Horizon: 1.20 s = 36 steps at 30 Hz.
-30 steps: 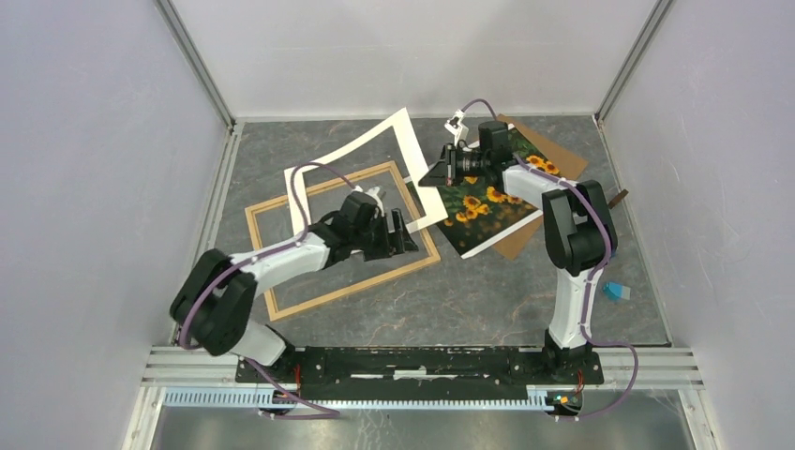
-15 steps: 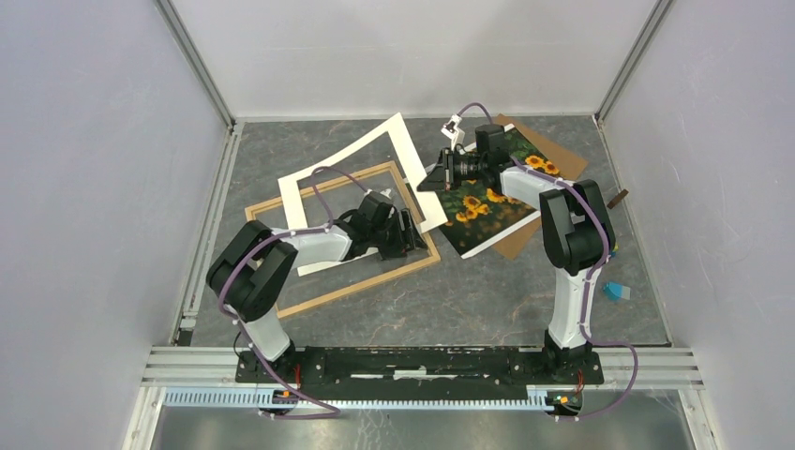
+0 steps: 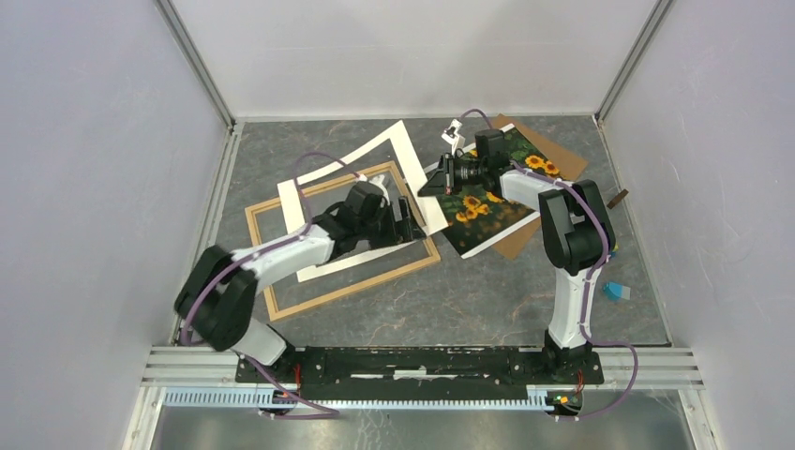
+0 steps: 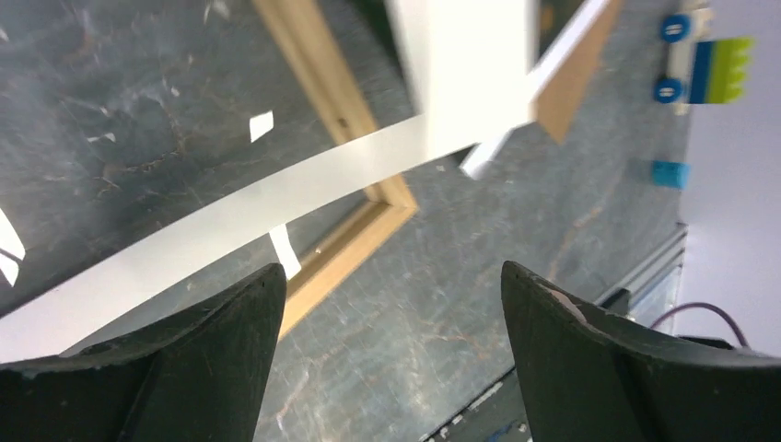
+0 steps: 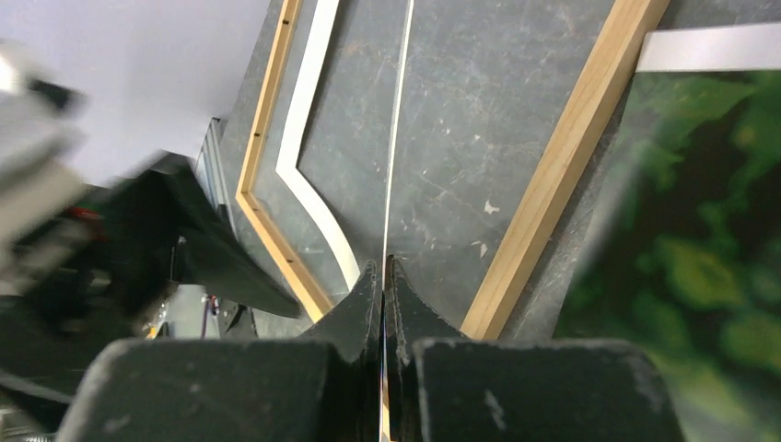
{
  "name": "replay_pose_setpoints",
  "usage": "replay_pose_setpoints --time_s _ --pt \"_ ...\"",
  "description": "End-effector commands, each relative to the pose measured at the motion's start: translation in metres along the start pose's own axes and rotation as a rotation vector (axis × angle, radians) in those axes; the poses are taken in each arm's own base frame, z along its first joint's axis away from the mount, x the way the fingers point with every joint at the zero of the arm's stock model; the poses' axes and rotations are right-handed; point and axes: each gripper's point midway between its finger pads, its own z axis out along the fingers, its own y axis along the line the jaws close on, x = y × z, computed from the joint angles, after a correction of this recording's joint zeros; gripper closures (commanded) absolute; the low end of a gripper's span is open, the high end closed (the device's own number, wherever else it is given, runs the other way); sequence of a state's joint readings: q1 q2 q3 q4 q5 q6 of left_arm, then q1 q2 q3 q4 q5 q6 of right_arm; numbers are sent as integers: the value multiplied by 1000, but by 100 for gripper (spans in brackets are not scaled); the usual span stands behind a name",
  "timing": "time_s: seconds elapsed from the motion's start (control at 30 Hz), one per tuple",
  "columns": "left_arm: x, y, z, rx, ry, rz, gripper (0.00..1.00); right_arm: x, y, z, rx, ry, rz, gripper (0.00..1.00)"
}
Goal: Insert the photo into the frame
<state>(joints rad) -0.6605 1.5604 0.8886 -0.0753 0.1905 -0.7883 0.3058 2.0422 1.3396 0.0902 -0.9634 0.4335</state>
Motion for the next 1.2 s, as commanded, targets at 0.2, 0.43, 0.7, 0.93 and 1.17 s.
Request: replay_pose_setpoints --time_s 0.2,0.43,0.7,0.93,1.17 --pt "-84 -37 -149 -79 -386 364 3 14 31 -15 -85 68 30 100" --pt "-96 -21 -190 -190 -491 418 1 39 19 0 -10 115 79 100" --pt "-91 -17 -189 -190 -479 416 1 42 25 33 26 86 116 100" --pt "-89 -17 -194 -183 -481 409 1 48 33 51 16 92 125 100" --pt "-88 -18 -194 -177 -481 406 1 51 35 55 8 99 124 98"
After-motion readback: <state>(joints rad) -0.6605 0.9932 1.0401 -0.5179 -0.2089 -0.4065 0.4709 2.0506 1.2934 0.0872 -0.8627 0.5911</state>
